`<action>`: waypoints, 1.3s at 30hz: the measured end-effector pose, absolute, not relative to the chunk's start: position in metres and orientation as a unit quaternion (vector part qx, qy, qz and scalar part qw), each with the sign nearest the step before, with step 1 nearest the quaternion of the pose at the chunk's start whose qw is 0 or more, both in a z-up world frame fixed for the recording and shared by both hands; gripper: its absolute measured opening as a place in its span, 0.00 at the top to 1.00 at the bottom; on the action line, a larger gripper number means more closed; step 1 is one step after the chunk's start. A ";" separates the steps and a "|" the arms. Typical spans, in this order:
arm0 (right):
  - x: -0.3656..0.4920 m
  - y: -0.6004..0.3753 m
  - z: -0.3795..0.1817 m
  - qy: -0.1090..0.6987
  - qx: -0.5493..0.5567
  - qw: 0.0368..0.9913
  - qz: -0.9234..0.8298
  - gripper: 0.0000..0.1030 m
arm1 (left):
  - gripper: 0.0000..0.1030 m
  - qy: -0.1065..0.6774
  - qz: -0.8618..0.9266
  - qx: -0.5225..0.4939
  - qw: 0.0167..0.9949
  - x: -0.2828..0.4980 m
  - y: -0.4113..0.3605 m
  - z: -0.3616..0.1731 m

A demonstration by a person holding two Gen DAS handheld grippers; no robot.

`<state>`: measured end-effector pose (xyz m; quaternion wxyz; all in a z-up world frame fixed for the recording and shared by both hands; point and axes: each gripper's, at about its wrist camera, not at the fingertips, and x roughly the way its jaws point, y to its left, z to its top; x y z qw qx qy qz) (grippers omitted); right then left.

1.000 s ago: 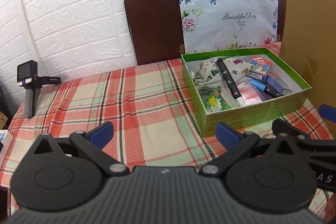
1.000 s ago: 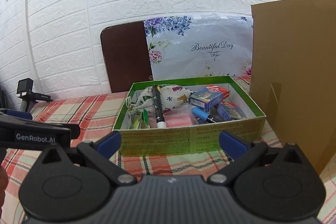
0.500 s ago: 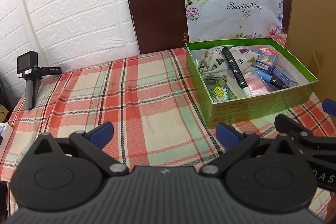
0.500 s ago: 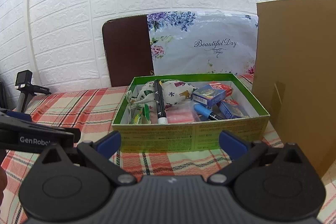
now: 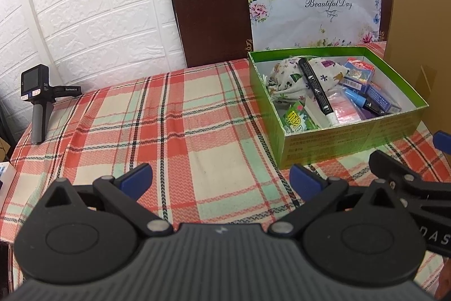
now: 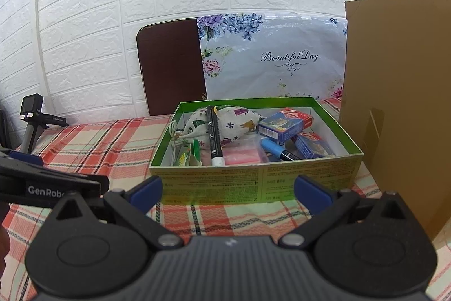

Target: Organize objects

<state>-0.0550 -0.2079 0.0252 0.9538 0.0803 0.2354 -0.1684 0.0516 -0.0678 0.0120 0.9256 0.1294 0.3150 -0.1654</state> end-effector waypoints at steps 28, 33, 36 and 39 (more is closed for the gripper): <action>-0.056 -0.206 0.025 0.236 0.082 0.953 -0.171 0.00 | 0.00 0.325 -0.162 0.125 0.923 0.051 -0.068 0.010; -0.055 -0.206 0.024 0.237 0.081 0.953 -0.170 0.00 | 0.00 0.322 -0.163 0.126 0.924 0.050 -0.068 0.009; -0.056 -0.204 0.022 0.235 0.078 0.954 -0.171 0.00 | 0.00 0.322 -0.163 0.125 0.924 0.051 -0.068 0.010; -0.056 -0.204 0.022 0.235 0.078 0.954 -0.171 0.00 | 0.00 0.331 -0.166 0.118 0.921 0.054 -0.067 0.010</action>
